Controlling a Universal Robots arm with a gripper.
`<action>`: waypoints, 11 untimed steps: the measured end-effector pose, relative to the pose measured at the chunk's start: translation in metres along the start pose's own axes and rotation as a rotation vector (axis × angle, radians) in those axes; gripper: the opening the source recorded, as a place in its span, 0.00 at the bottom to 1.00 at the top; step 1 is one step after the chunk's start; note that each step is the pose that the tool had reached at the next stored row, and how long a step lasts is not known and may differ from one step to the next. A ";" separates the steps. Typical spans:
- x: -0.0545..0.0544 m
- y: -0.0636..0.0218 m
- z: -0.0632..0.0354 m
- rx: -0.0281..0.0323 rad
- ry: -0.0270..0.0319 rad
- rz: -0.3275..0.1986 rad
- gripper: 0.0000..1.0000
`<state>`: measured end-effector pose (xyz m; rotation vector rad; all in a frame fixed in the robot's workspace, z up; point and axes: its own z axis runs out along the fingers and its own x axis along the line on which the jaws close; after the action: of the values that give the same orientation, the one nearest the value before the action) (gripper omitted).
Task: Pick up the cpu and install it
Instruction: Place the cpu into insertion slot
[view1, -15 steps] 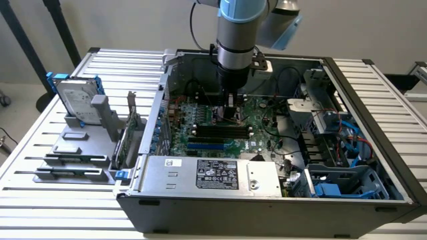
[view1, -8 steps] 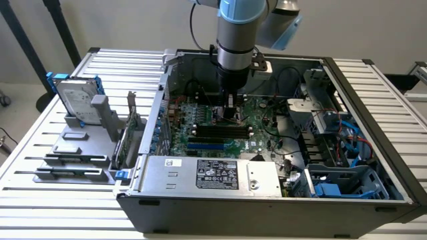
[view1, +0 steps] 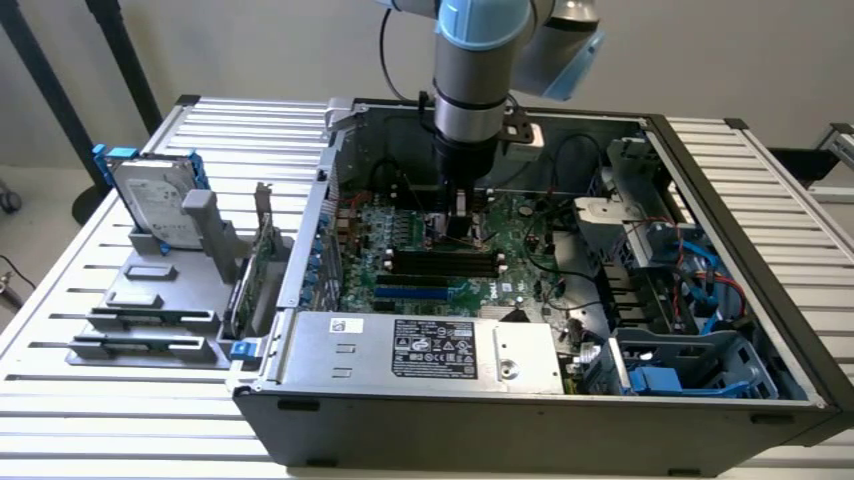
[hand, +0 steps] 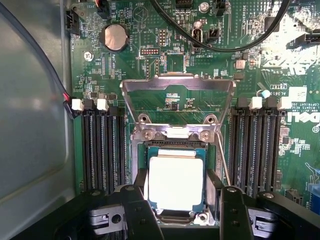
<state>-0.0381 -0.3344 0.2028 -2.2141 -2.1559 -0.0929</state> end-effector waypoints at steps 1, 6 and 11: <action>0.000 -0.0001 0.0004 -0.0004 0.0000 0.000 0.54; 0.000 -0.0003 0.0020 -0.0022 0.0001 -0.001 0.54; 0.000 -0.0005 0.0032 -0.0029 0.0000 -0.002 0.54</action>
<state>-0.0386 -0.3342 0.1996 -2.2140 -2.1589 -0.0961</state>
